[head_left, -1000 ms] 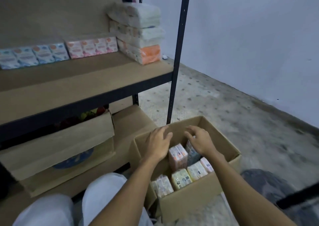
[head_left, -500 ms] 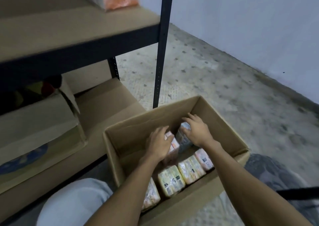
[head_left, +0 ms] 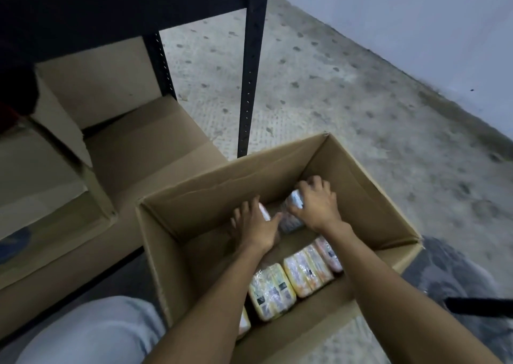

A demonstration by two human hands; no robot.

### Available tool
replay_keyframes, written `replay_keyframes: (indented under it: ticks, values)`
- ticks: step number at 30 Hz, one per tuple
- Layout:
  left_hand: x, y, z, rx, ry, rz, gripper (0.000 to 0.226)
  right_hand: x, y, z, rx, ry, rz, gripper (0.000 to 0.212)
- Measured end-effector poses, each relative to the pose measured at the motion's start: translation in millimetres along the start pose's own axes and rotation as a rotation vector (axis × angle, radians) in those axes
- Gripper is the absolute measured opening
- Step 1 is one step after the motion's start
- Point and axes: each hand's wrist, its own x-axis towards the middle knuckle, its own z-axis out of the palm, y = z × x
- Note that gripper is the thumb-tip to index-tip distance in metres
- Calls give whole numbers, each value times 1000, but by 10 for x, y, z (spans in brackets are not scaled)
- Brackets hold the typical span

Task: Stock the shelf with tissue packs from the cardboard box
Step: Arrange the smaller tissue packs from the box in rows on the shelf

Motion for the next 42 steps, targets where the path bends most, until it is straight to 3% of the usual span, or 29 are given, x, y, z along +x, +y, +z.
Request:
replay_keyframes:
  ticks: [4, 8, 18, 30, 42]
  values:
    - [28, -203, -47, 1, 104, -67, 47, -34, -97, 83, 14, -77, 31, 56]
    - [73, -316, -175, -80, 89, -63, 38, -48, -96, 68, -2, -72, 21, 47]
    - [-212, -182, -609, -48, 169, 54, 34, -410, -73, -251, 150, -30, 49, 41]
    - [-977, 180, -1653, -82, 252, 310, 36, -1247, -111, -1244, 372, 301, 10, 38]
    - [-2037, 687, -2871, -174, 523, 559, 32, -2015, -591, -2351, 428, 649, -119, 38]
